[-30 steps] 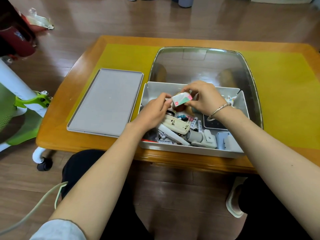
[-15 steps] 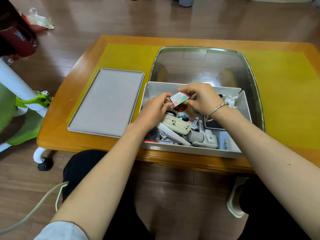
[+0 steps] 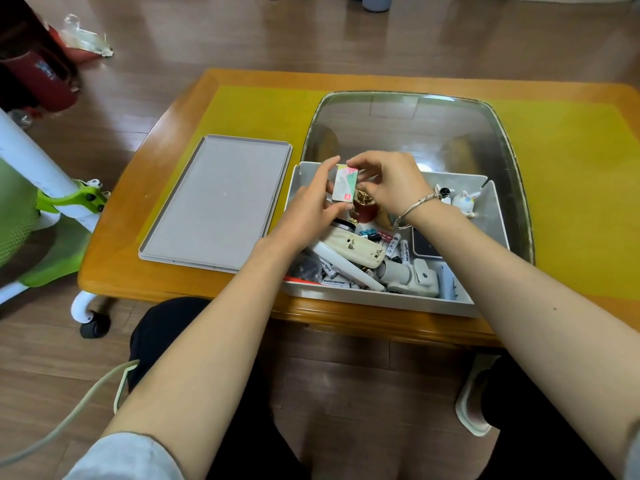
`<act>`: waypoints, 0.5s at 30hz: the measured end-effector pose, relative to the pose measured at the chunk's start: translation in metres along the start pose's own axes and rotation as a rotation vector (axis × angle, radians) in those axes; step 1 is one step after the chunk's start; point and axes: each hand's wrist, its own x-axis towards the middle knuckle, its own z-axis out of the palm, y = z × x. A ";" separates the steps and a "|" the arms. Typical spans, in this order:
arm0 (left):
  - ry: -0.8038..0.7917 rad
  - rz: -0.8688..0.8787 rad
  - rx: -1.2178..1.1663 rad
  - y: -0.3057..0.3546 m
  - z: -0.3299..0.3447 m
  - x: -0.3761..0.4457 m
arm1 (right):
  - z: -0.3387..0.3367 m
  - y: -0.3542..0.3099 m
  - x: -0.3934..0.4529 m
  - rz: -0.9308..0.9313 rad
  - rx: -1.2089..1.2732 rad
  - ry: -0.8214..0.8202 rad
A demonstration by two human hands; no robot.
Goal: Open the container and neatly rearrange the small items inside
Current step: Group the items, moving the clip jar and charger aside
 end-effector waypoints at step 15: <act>-0.061 -0.119 0.545 0.006 -0.001 0.029 | 0.001 0.028 -0.010 0.083 -0.368 -0.037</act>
